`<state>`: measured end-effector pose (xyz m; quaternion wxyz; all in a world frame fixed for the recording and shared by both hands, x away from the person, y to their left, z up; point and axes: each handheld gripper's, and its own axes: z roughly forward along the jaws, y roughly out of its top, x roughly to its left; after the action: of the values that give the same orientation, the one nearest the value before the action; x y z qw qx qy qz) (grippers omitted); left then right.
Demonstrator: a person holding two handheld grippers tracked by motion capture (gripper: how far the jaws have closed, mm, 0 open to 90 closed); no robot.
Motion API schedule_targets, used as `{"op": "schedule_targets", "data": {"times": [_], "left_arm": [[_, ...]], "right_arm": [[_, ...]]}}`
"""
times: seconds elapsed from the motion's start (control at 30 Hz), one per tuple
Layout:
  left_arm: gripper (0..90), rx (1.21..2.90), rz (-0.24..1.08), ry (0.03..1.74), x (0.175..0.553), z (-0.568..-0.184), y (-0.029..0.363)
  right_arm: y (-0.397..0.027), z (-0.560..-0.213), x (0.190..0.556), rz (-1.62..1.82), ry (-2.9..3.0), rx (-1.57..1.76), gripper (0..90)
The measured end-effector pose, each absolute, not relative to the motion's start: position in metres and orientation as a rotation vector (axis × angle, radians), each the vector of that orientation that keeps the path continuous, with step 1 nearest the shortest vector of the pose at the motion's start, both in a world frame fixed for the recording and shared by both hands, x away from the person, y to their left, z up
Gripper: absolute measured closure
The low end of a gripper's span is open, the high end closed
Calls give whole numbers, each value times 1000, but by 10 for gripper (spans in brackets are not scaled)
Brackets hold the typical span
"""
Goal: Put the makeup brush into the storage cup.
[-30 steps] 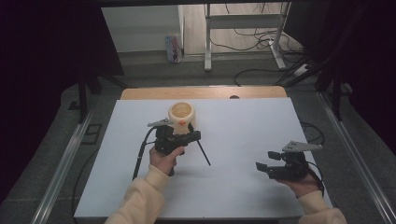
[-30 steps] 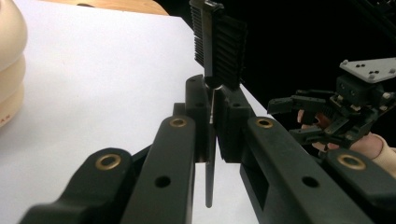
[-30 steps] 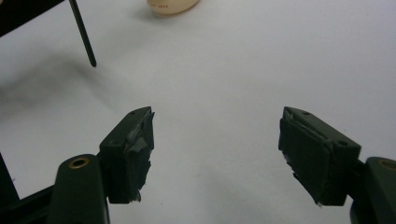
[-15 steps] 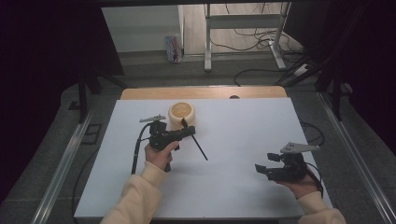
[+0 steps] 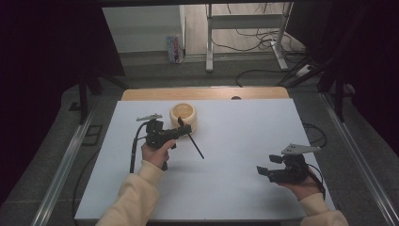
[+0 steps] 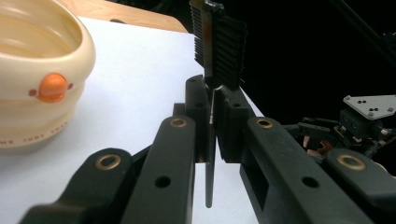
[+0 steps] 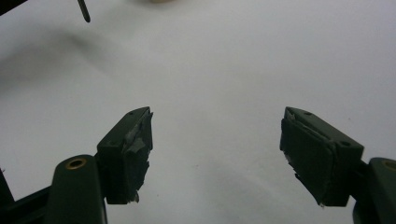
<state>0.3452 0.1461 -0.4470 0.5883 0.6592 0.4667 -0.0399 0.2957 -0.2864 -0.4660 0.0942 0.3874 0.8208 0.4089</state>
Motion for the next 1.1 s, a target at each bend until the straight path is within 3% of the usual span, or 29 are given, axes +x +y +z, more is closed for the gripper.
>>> {"op": "schedule_targets", "data": {"times": [0.77, 1.1], "left_arm": [[855, 1541, -8, 1074, 358, -420, 158], [855, 1549, 18, 1066, 367, -408, 159]], "right_arm": [[-287, -467, 297, 1212, 2437, 1168, 239], [-287, -468, 297, 1183, 2414, 1191, 170]]}}
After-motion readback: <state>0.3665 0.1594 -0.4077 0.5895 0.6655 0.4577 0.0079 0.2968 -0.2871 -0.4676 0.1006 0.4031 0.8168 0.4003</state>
